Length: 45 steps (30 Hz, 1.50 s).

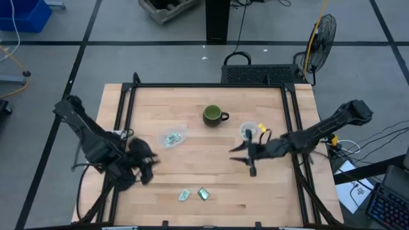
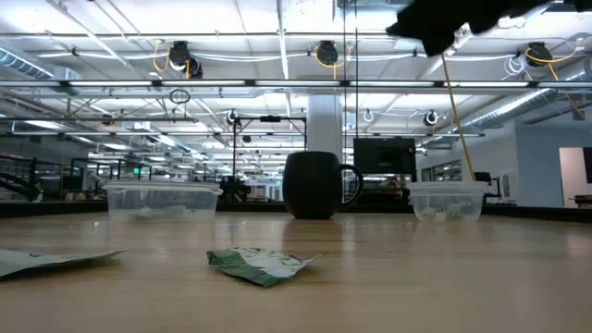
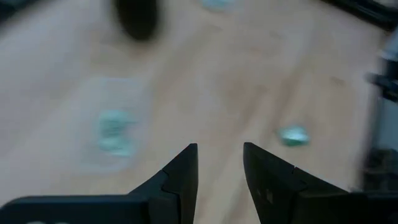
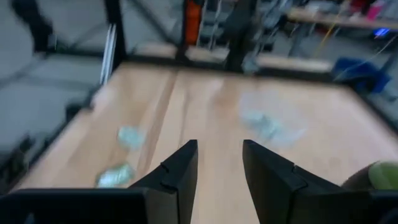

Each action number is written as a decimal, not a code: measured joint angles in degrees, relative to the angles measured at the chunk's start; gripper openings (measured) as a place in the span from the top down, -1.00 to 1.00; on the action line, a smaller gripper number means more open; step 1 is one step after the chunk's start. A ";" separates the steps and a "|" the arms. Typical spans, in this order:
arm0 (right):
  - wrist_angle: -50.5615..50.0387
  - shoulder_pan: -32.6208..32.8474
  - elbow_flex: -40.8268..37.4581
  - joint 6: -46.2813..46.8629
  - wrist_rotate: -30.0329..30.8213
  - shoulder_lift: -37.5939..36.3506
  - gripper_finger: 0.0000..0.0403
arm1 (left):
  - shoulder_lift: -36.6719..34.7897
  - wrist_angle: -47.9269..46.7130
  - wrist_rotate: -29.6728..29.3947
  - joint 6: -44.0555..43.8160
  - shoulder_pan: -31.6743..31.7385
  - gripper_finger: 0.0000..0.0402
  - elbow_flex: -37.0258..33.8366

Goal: Pick and place Stevia / Truvia into bins
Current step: Put the green stevia packet into the left transparent container

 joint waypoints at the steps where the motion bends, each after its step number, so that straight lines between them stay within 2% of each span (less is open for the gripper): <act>1: -0.19 0.68 0.00 0.24 0.05 1.92 0.41 | 0.14 6.07 1.15 3.17 0.00 0.35 -2.67; 5: 1.60 2.46 0.00 0.53 1.94 9.22 0.41 | 1.73 28.43 7.22 14.74 0.88 0.35 -12.68; 9: 8.38 2.57 0.00 1.24 3.06 14.15 0.41 | 4.16 41.21 11.04 13.72 2.79 0.35 -19.88; 13: 12.76 2.55 0.00 0.72 3.06 15.80 0.41 | 7.98 50.82 19.04 15.39 5.30 0.35 -24.30; 19: 13.17 2.28 0.00 -0.82 3.13 15.11 0.41 | 18.29 67.24 27.53 31.48 6.58 0.35 -24.90; 21: 13.17 2.10 0.00 -1.68 3.17 14.95 0.41 | 21.34 69.54 29.16 33.52 6.97 0.35 -24.01; 29: 13.14 1.89 0.00 -4.16 3.17 14.95 0.41 | 27.62 69.36 29.93 30.77 7.98 0.35 -23.02; 45: 13.13 1.88 0.00 -6.53 3.17 14.95 0.41 | 30.75 69.60 32.80 33.73 6.91 0.35 -23.00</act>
